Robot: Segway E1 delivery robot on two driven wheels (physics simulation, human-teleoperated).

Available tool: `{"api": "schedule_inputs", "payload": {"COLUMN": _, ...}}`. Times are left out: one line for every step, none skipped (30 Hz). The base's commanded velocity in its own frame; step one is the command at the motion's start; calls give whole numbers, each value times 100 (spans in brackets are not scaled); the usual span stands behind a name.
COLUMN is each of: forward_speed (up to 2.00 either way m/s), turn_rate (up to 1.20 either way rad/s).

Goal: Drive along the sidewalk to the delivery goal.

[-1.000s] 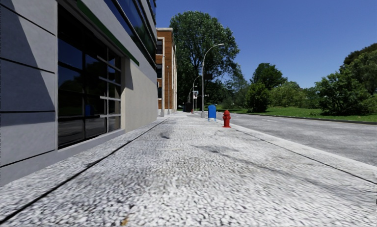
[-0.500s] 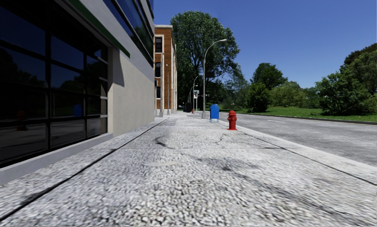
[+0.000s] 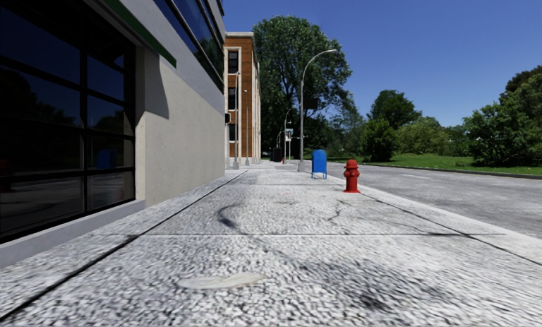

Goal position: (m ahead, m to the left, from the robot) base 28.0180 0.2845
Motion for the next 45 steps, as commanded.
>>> {"api": "schedule_inputs", "payload": {"forward_speed": 200, "turn_rate": 0}}
{"api": "schedule_inputs", "payload": {"forward_speed": 200, "turn_rate": 0}}
{"api": "schedule_inputs", "payload": {"forward_speed": 200, "turn_rate": 0}}
{"api": "schedule_inputs", "payload": {"forward_speed": 200, "turn_rate": 0}}
{"api": "schedule_inputs", "payload": {"forward_speed": 200, "turn_rate": 0}}
{"api": "schedule_inputs", "payload": {"forward_speed": 200, "turn_rate": 0}}
{"api": "schedule_inputs", "payload": {"forward_speed": 200, "turn_rate": 0}}
{"api": "schedule_inputs", "payload": {"forward_speed": 200, "turn_rate": 0}}
{"api": "schedule_inputs", "payload": {"forward_speed": 200, "turn_rate": 0}}
{"api": "schedule_inputs", "payload": {"forward_speed": 200, "turn_rate": 0}}
{"api": "schedule_inputs", "payload": {"forward_speed": 200, "turn_rate": 0}}
{"api": "schedule_inputs", "payload": {"forward_speed": 200, "turn_rate": 0}}
{"api": "schedule_inputs", "payload": {"forward_speed": 200, "turn_rate": 0}}
{"api": "schedule_inputs", "payload": {"forward_speed": 200, "turn_rate": 0}}
{"api": "schedule_inputs", "payload": {"forward_speed": 200, "turn_rate": 0}}
{"api": "schedule_inputs", "payload": {"forward_speed": 200, "turn_rate": 0}}
{"api": "schedule_inputs", "payload": {"forward_speed": 200, "turn_rate": 0}}
{"api": "schedule_inputs", "payload": {"forward_speed": 200, "turn_rate": 0}}
{"api": "schedule_inputs", "payload": {"forward_speed": 200, "turn_rate": 0}}
{"api": "schedule_inputs", "payload": {"forward_speed": 200, "turn_rate": 0}}
{"api": "schedule_inputs", "payload": {"forward_speed": 200, "turn_rate": 0}}
{"api": "schedule_inputs", "payload": {"forward_speed": 200, "turn_rate": 0}}
{"api": "schedule_inputs", "payload": {"forward_speed": 200, "turn_rate": 0}}
{"api": "schedule_inputs", "payload": {"forward_speed": 200, "turn_rate": 0}}
{"api": "schedule_inputs", "payload": {"forward_speed": 200, "turn_rate": 0}}
{"api": "schedule_inputs", "payload": {"forward_speed": 200, "turn_rate": 0}}
{"api": "schedule_inputs", "payload": {"forward_speed": 200, "turn_rate": 0}}
{"api": "schedule_inputs", "payload": {"forward_speed": 200, "turn_rate": 0}}
{"api": "schedule_inputs", "payload": {"forward_speed": 200, "turn_rate": 0}}
{"api": "schedule_inputs", "payload": {"forward_speed": 200, "turn_rate": 0}}
{"api": "schedule_inputs", "payload": {"forward_speed": 200, "turn_rate": 0}}
{"api": "schedule_inputs", "payload": {"forward_speed": 200, "turn_rate": 0}}
{"api": "schedule_inputs", "payload": {"forward_speed": 200, "turn_rate": 0}}
{"api": "schedule_inputs", "payload": {"forward_speed": 200, "turn_rate": 0}}
{"api": "schedule_inputs", "payload": {"forward_speed": 200, "turn_rate": 0}}
{"api": "schedule_inputs", "payload": {"forward_speed": 200, "turn_rate": 0}}
{"api": "schedule_inputs", "payload": {"forward_speed": 200, "turn_rate": 0}}
{"api": "schedule_inputs", "payload": {"forward_speed": 200, "turn_rate": 0}}
{"api": "schedule_inputs", "payload": {"forward_speed": 200, "turn_rate": 0}}
{"api": "schedule_inputs", "payload": {"forward_speed": 200, "turn_rate": 0}}
{"api": "schedule_inputs", "payload": {"forward_speed": 200, "turn_rate": 0}}
{"api": "schedule_inputs", "payload": {"forward_speed": 200, "turn_rate": 0}}
{"api": "schedule_inputs", "payload": {"forward_speed": 200, "turn_rate": 0}}
{"api": "schedule_inputs", "payload": {"forward_speed": 200, "turn_rate": 0}}
{"api": "schedule_inputs", "payload": {"forward_speed": 200, "turn_rate": 0}}
